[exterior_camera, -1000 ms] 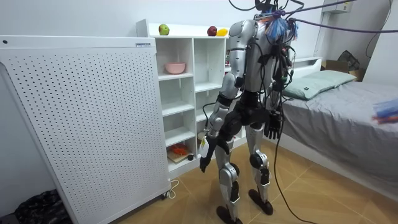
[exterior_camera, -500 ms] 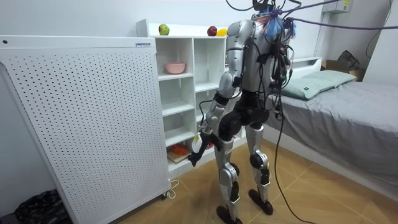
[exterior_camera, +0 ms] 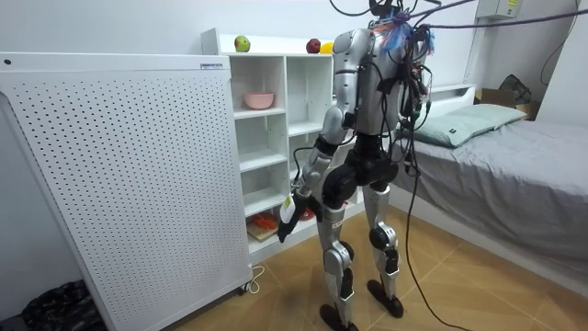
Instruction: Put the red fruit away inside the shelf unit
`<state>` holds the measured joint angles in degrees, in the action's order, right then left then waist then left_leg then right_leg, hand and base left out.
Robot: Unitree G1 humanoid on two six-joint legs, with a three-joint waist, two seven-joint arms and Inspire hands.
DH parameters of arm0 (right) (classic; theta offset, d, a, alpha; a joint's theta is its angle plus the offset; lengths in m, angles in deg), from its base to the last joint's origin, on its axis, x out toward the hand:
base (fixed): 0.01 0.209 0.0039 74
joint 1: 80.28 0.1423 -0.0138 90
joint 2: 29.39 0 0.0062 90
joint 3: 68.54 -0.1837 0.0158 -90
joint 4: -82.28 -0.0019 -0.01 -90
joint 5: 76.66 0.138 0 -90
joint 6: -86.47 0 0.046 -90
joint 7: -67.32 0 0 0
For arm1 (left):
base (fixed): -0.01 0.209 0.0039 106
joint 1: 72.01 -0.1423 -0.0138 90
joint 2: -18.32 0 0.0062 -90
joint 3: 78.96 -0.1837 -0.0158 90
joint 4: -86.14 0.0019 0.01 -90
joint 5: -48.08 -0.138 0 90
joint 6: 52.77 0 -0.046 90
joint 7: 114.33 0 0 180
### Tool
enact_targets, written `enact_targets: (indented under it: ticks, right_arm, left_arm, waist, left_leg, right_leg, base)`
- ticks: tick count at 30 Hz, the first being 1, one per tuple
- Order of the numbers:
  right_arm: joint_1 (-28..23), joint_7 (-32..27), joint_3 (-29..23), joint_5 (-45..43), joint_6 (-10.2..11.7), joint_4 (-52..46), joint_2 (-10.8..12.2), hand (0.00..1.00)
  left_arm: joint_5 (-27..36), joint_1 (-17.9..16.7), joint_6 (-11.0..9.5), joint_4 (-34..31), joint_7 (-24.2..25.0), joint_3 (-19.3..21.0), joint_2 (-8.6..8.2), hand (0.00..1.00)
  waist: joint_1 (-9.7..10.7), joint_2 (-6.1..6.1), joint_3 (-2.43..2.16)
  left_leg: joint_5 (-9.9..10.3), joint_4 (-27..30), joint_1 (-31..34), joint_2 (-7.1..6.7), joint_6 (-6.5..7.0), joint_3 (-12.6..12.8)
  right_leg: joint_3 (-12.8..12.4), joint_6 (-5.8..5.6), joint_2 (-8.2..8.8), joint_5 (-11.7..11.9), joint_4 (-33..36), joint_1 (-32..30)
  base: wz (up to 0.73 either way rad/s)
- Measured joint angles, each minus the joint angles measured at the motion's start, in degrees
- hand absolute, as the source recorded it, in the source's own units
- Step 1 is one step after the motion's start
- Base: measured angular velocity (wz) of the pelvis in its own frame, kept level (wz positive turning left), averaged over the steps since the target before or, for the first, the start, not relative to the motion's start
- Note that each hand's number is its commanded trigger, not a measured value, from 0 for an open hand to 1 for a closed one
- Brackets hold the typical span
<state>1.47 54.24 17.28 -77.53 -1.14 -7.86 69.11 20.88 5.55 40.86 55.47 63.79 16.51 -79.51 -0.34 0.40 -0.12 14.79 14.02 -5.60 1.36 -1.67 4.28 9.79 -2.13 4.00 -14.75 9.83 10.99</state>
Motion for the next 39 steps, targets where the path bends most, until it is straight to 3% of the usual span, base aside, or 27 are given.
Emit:
enact_targets:
  ticks: [9, 17, 20, 29, 39]
  right_arm:
    - [2.12, -4.79, 0.73, -1.96, 2.78, -9.41, -1.32, 0.00]
    - [7.12, -7.87, 1.25, -2.00, 3.28, -14.97, -5.11, 0.00]
    - [8.97, -8.90, 1.17, -2.00, 3.28, -16.35, -5.54, 0.00]
    - [14.54, -11.37, 0.68, -1.92, 5.32, -17.21, -8.49, 0.00]
    - [21.42, -11.44, 0.03, -0.79, 5.28, -15.86, -10.04, 0.00]
  left_arm:
    - [0.66, -1.76, -1.30, 0.33, 0.38, -0.08, 0.26, 0.00]
    - [0.59, -2.09, -1.84, -1.23, 0.40, -1.39, 0.91, 0.00]
    - [0.58, -2.08, -1.82, -1.21, 0.76, -1.35, 1.19, 0.00]
    - [0.62, -1.80, -1.86, -1.10, 1.15, -1.40, 1.56, 0.00]
    - [0.17, -0.07, -1.63, 0.35, 1.57, -1.17, 1.64, 0.00]
  waist:
    - [-0.47, -0.98, -0.11]
    - [-1.66, 0.09, 0.00]
    - [-1.79, 0.64, -0.11]
    - [-1.78, 0.69, -0.12]
    - [-2.24, 1.98, 0.65]
  left_leg:
    - [-0.20, -0.37, -0.05, -0.01, 0.08, 0.06]
    - [-0.52, -0.46, 0.15, -0.01, -0.02, -0.41]
    - [-0.54, -0.47, 0.47, -0.01, -0.04, -0.48]
    - [-0.75, -0.82, 0.71, -0.06, 0.00, -0.99]
    - [-1.94, -2.81, -0.04, -0.06, -0.31, -1.63]
  right_leg:
    - [0.65, -0.06, 0.07, 0.14, -0.04, -0.08]
    - [1.58, -0.01, 0.09, 0.19, -0.02, -0.20]
    - [1.75, -0.01, 0.07, 0.20, -0.02, -0.50]
    - [1.87, -0.06, 0.01, 0.48, -0.09, -0.72]
    - [4.38, -0.05, 0.05, 0.49, -0.16, -0.40]
  base:
    - [0.00]
    - [0.02]
    - [0.00]
    - [0.01]
    - [0.04]
